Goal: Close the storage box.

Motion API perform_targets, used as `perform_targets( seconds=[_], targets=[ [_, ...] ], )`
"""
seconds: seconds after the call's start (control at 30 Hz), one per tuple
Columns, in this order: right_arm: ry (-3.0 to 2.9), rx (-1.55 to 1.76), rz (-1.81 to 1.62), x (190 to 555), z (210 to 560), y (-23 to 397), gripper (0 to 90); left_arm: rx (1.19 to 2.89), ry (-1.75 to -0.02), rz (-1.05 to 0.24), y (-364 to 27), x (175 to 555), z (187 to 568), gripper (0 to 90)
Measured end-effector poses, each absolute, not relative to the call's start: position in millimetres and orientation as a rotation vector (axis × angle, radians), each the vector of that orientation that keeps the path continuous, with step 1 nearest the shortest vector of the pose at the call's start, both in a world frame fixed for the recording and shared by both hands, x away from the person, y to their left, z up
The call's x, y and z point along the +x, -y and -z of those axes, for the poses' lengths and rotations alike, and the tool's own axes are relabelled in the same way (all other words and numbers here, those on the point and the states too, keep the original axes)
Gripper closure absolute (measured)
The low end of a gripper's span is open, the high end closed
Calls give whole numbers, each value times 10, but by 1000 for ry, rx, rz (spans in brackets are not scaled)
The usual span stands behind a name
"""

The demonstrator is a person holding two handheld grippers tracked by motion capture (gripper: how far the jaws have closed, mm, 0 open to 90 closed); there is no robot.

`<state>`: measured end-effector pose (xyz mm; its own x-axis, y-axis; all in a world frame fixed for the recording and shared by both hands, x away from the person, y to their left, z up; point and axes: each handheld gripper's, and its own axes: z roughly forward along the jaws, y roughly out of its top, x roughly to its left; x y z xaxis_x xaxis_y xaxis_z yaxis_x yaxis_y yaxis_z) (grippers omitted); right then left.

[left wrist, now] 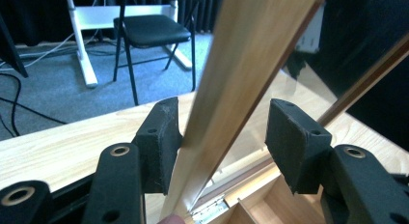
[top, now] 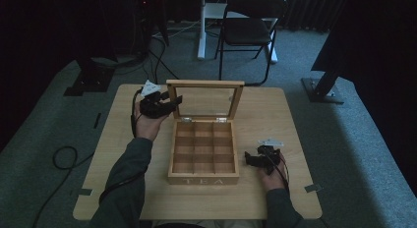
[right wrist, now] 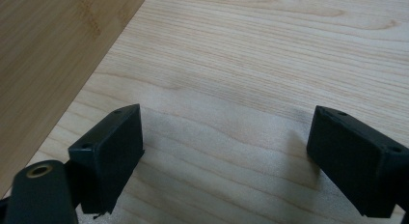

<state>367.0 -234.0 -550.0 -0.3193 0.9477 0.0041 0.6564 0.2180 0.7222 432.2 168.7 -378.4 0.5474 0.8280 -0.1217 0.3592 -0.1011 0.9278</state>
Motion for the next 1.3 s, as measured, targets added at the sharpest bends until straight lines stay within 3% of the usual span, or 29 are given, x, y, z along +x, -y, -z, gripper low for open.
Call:
perform_targets(
  seconds=[0.37,1.3],
  targets=[
    [-2055,1481,-882,3670,5500,2338,123,1682,-974,-553,-1759,4183,3678,507],
    [-2059,1477,-883,3668,5499,2325,123,1692,-980,-514,-1784,3934,3656,508]
  ],
)
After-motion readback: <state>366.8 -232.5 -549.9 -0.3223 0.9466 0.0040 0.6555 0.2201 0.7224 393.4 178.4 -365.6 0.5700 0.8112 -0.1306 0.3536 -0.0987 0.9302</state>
